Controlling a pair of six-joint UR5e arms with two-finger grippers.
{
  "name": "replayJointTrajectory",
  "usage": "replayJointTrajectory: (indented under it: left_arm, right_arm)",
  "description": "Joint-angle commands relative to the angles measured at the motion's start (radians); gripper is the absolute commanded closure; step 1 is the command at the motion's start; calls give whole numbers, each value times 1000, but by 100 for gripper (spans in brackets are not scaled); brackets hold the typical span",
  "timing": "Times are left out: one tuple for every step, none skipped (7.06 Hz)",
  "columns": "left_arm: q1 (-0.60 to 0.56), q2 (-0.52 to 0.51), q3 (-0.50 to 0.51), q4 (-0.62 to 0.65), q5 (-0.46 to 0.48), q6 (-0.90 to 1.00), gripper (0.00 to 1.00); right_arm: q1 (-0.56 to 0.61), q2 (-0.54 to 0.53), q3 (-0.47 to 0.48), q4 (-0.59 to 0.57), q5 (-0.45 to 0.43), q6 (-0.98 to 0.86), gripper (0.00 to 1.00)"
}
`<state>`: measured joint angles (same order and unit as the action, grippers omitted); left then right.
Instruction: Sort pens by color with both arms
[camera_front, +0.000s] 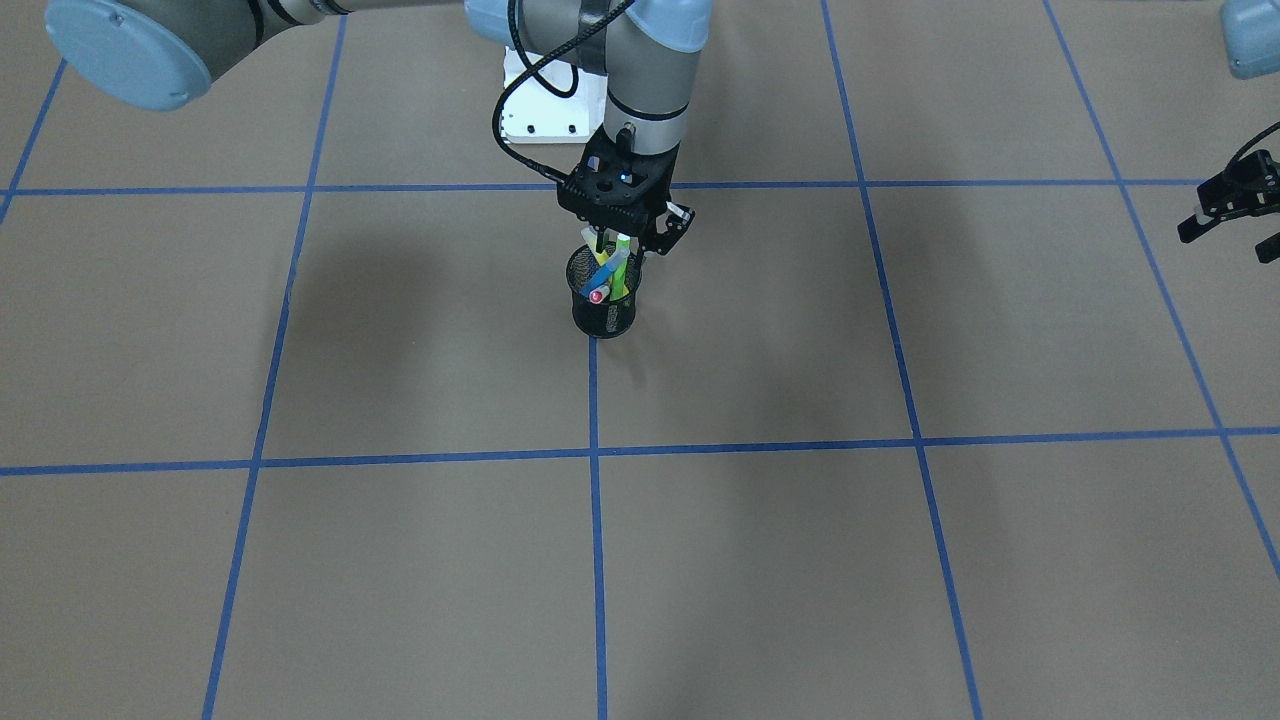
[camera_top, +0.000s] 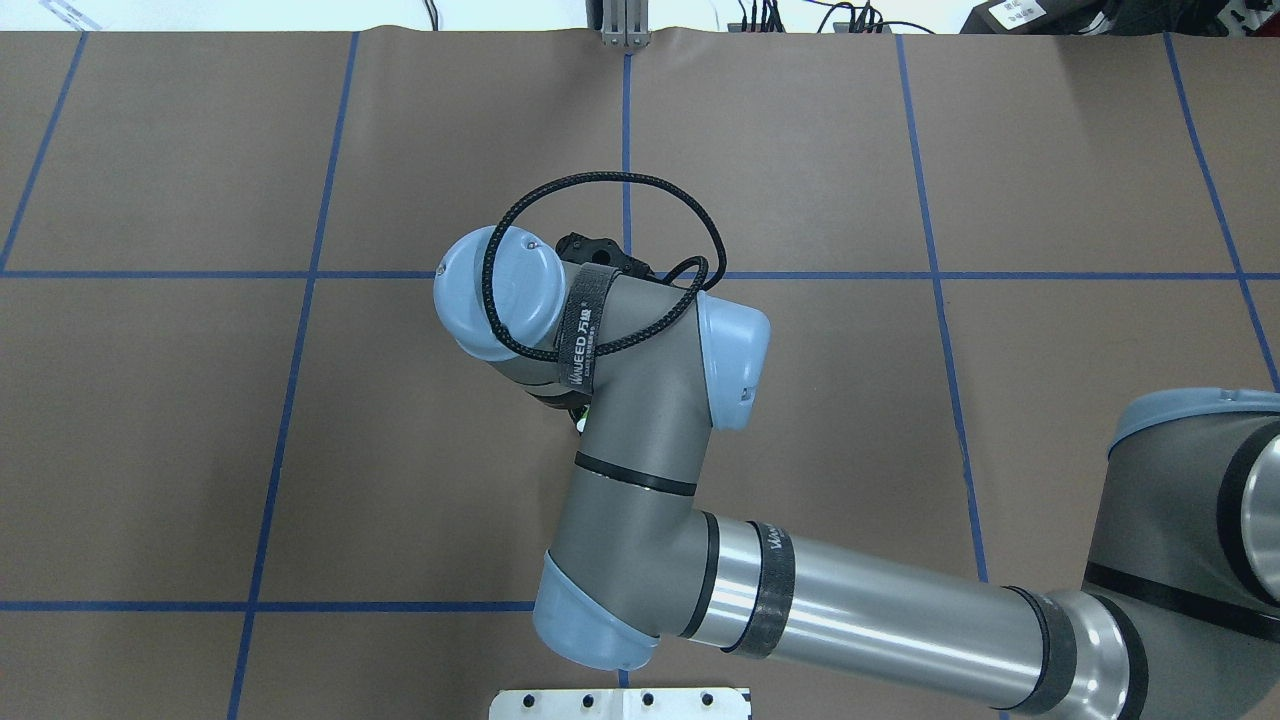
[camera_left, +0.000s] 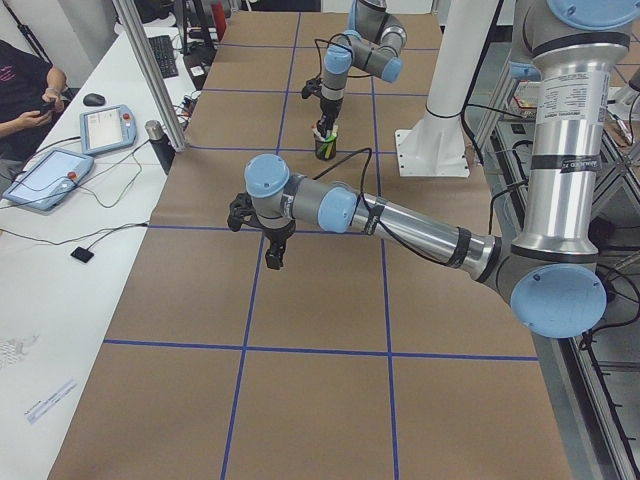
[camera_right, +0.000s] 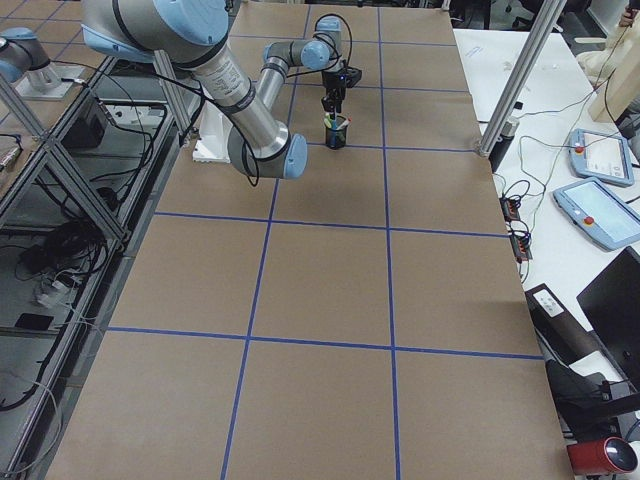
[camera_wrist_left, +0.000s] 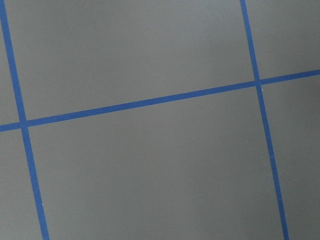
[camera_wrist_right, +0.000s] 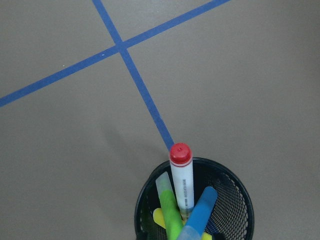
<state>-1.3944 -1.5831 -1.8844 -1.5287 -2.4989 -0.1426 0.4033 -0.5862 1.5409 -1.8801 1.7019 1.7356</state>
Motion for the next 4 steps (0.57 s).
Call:
replayJointTrajectory:
  left_arm:
    - [0, 0, -1, 1, 0, 0, 1]
    - [0, 0, -1, 1, 2, 0, 1]
    - [0, 0, -1, -1, 2, 0, 1]
    - [0, 0, 1, -1, 0, 0, 1]
  right_arm:
    - [0, 11, -21, -7, -1, -1, 47]
    - [0, 19, -21, -8, 1, 1, 47]
    - [-1, 20, -21, -8, 2, 5, 47]
    - [-3, 19, -22, -14, 2, 7, 47]
